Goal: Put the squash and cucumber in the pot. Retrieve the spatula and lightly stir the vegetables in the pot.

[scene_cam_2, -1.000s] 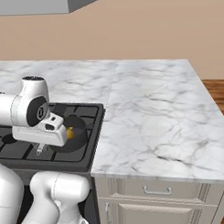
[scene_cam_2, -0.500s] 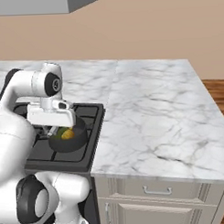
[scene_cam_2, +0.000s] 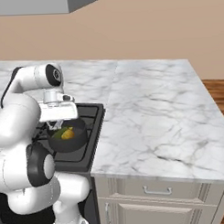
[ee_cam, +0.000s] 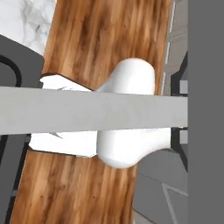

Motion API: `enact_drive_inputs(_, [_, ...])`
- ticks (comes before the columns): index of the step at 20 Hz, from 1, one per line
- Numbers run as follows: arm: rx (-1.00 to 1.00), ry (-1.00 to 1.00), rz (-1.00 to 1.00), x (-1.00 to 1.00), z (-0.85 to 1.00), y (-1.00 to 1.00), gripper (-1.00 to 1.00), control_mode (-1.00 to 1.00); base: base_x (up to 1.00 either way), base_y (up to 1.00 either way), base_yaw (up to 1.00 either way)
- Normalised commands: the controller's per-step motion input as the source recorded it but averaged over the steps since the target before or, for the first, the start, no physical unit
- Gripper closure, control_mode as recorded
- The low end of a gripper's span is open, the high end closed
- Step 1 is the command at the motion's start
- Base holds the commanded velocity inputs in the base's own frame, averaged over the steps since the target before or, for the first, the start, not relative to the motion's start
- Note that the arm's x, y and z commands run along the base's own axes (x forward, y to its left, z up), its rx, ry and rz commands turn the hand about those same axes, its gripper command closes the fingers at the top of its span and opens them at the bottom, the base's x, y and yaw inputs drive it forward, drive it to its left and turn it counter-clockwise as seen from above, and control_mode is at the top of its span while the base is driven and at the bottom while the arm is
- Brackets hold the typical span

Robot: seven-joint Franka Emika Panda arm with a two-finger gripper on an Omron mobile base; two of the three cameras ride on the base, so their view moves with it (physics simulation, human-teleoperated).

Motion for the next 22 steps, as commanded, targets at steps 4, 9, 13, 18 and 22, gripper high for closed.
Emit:
enact_drive_inputs(4, [0.04, 0.03, 0.29, -0.03, -0.05, -0.09, 1.00, -1.00, 0.00, 0.00, 0.00])
enact_drive_inputs(9, [0.08, 0.00, 0.26, -0.04, -0.01, -0.01, 1.00, -1.00, 0.00, 0.00, 0.00])
enact_drive_inputs(13, [0.18, -0.01, 0.18, 0.07, 0.00, -0.17, 1.00, -1.00, 0.00, 0.00, 0.00])
enact_drive_inputs(18, [0.09, 0.05, 0.19, 0.47, -0.06, -0.03, 1.00, -1.00, 0.00, 0.00, 0.00])
enact_drive_inputs(22, [0.04, 0.12, 0.24, 0.40, 0.10, 0.00, 1.00, -1.00, 0.00, 0.00, 0.00])
